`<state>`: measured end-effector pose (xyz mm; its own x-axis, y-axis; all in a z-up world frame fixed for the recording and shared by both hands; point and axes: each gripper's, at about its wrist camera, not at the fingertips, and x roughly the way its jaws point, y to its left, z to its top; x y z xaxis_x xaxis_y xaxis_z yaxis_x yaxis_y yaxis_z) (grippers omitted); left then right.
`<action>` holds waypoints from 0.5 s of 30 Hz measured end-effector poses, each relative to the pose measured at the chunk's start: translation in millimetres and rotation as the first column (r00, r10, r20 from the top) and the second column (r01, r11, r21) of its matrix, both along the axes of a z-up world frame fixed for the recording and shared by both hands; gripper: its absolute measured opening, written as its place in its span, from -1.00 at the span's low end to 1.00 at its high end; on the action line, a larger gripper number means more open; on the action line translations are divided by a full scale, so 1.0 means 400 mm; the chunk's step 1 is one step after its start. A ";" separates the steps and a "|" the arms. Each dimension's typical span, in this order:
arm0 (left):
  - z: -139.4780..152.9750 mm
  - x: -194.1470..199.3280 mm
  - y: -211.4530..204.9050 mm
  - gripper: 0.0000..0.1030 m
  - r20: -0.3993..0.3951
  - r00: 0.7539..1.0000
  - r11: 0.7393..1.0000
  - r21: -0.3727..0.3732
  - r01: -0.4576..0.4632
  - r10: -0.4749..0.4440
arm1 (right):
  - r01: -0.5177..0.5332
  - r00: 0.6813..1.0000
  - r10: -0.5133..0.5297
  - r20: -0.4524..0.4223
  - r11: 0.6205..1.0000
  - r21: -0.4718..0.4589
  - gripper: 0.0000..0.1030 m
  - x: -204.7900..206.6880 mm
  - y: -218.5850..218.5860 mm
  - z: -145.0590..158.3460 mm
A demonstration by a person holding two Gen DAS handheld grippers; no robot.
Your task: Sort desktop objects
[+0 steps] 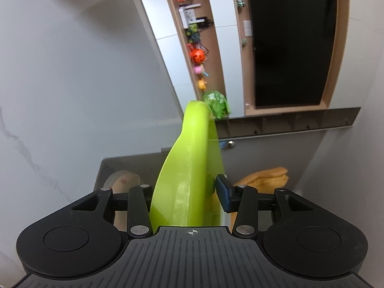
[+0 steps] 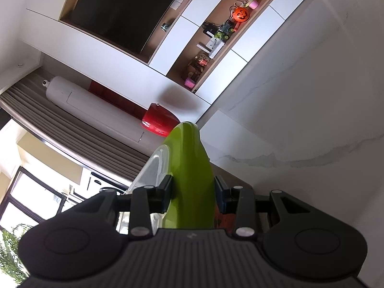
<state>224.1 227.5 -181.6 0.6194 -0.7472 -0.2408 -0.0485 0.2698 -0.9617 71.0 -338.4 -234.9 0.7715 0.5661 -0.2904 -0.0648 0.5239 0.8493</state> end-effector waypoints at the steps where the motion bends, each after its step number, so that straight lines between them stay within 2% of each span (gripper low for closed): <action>1: 0.004 0.012 -0.003 -0.02 -0.004 1.000 1.000 0.010 0.006 -0.006 | 0.006 1.000 -0.006 0.000 1.000 0.004 -0.24 0.006 0.002 -0.001; 5: 0.042 0.076 -0.010 0.02 -0.004 1.000 0.994 0.102 0.031 -0.031 | 0.027 1.000 -0.027 -0.003 1.000 0.003 -0.23 0.020 -0.004 -0.001; 9: 0.105 0.163 -0.039 0.05 0.004 0.999 0.970 0.240 0.033 -0.035 | 0.044 0.999 -0.044 -0.008 0.999 -0.020 -0.21 0.054 -0.006 0.004; 11: 0.126 0.202 -0.057 0.10 0.004 0.999 0.958 0.285 0.031 -0.034 | 0.051 0.999 -0.051 -0.006 0.998 -0.028 -0.20 0.085 -0.002 0.006; 13: 0.136 0.227 -0.059 0.03 -0.016 0.999 0.957 0.286 0.040 -0.037 | 0.060 0.998 -0.061 -0.005 0.998 -0.026 -0.19 0.108 -0.003 0.007; 15: 0.137 0.213 -0.047 0.00 -0.014 0.999 0.969 0.242 0.044 -0.042 | 0.058 0.998 -0.058 -0.001 0.998 -0.023 -0.19 0.108 -0.003 0.002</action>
<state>309.5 208.9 -126.7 0.5853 -0.6916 -0.4232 -0.0397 0.4968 -0.8669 114.2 -339.7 -233.9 0.8023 0.5135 -0.3043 -0.0321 0.5463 0.8370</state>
